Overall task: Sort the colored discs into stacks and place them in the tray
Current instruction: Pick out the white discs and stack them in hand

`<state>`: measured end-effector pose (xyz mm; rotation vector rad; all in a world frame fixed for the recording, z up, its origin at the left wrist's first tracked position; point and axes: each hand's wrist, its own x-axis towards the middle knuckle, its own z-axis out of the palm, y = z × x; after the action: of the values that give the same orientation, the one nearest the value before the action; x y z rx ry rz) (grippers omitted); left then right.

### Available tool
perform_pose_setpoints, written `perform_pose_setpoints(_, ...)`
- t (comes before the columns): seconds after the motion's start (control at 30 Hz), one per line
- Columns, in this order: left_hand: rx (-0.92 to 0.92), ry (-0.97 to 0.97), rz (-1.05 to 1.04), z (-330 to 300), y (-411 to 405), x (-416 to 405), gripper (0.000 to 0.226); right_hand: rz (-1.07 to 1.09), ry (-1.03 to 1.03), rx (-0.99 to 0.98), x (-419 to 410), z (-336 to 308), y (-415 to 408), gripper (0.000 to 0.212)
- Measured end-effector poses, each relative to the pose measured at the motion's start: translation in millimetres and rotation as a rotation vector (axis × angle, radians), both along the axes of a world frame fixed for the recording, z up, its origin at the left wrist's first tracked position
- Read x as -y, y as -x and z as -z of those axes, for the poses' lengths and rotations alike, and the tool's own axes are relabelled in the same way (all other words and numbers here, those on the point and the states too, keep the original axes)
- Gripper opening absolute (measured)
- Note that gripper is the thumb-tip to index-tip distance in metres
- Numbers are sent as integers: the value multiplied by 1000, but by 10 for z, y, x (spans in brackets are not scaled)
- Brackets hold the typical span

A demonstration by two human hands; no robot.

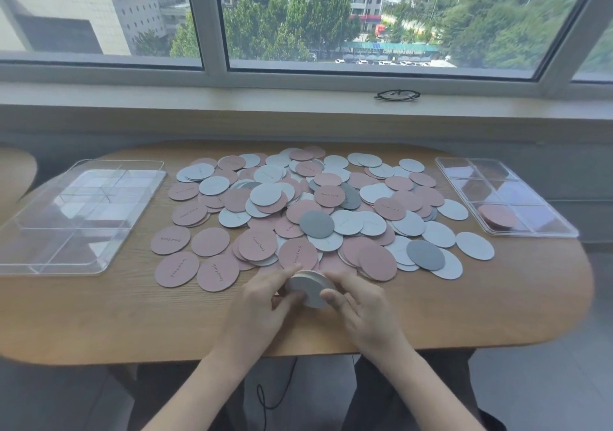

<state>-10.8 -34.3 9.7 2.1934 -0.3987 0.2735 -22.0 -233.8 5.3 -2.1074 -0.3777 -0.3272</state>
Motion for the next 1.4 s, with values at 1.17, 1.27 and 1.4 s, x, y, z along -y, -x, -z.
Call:
perform_pose_setpoints(1.17, -117, 30, 24, -12, -73, -29, 13, 291, 595, 451, 274, -62, -1080, 26)
perform_pose_setpoints(1.27, -115, 31, 14, -30, -64, -28, 13, 259, 463, 328, 302, -91, -979, 18)
perform_pose_setpoints(1.4, -135, 56, 2, -63, -38, -24, 14, 244, 158, 205, 247, -199, -670, 15)
